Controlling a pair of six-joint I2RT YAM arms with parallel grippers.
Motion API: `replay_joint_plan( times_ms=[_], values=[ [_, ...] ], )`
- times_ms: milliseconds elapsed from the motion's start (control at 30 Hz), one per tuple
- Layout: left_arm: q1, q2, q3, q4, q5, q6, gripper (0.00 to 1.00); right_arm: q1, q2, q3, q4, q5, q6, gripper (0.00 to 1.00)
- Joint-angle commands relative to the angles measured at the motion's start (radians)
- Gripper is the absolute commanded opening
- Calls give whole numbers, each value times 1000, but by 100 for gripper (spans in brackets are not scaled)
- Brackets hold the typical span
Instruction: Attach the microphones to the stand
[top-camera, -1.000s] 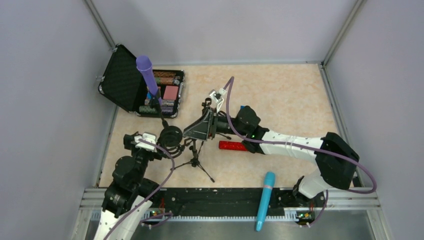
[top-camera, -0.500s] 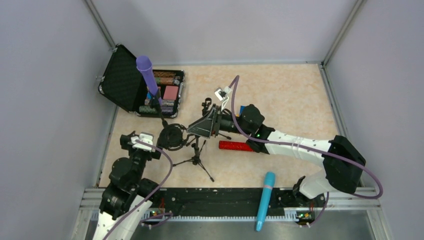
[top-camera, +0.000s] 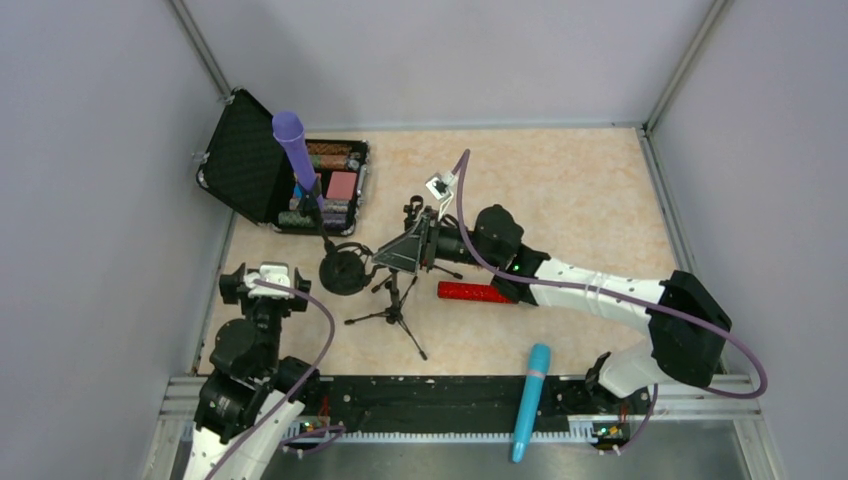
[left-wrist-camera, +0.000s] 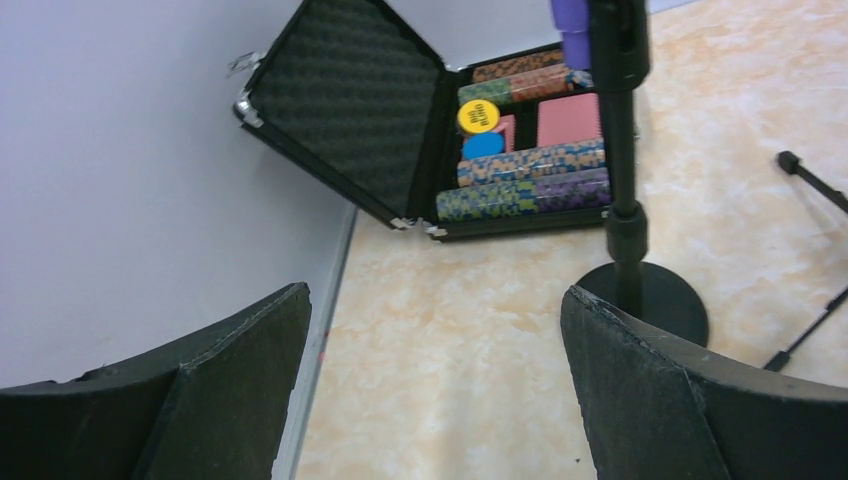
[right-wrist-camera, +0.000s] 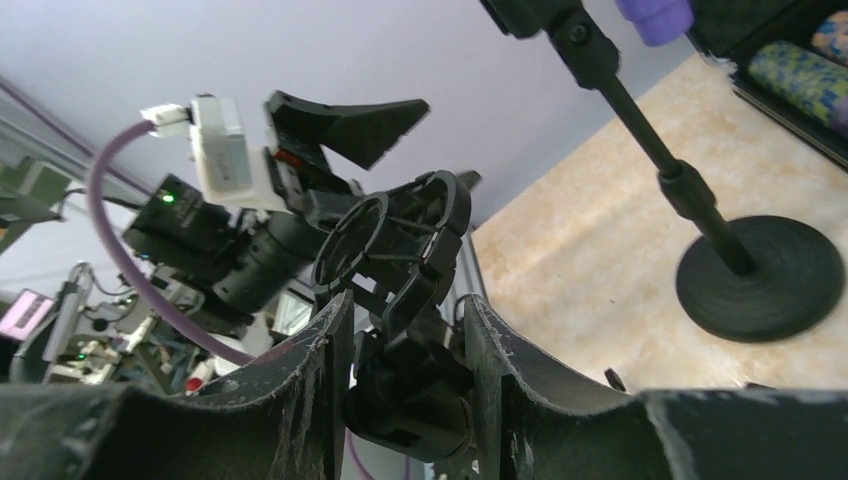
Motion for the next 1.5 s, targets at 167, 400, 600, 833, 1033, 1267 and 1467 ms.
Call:
replay_joint_plan(
  times_ms=[167, 400, 600, 833, 1033, 1267, 1467],
  values=[
    [1, -119, 42, 41, -103, 35, 99, -10, 18, 25, -193, 75, -155, 0],
    [1, -120, 33, 79, 47, 30, 99, -10, 59, 57, -183, 3, -140, 36],
    [2, -120, 29, 95, 118, 21, 99, -10, 23, 62, -190, 26, -156, 61],
    [1, -119, 41, 98, 245, 26, 99, -11, -75, 32, -192, 99, -213, 78],
    [1, -117, 39, 154, 460, 33, 99, -24, -152, -7, -259, 152, -282, 82],
    [2, -40, 47, 219, 837, 19, 99, -90, -245, -88, -358, 160, -341, 83],
    [1, 102, 55, 308, 997, -7, 99, -154, -318, -196, -387, 151, -331, 83]
  ],
)
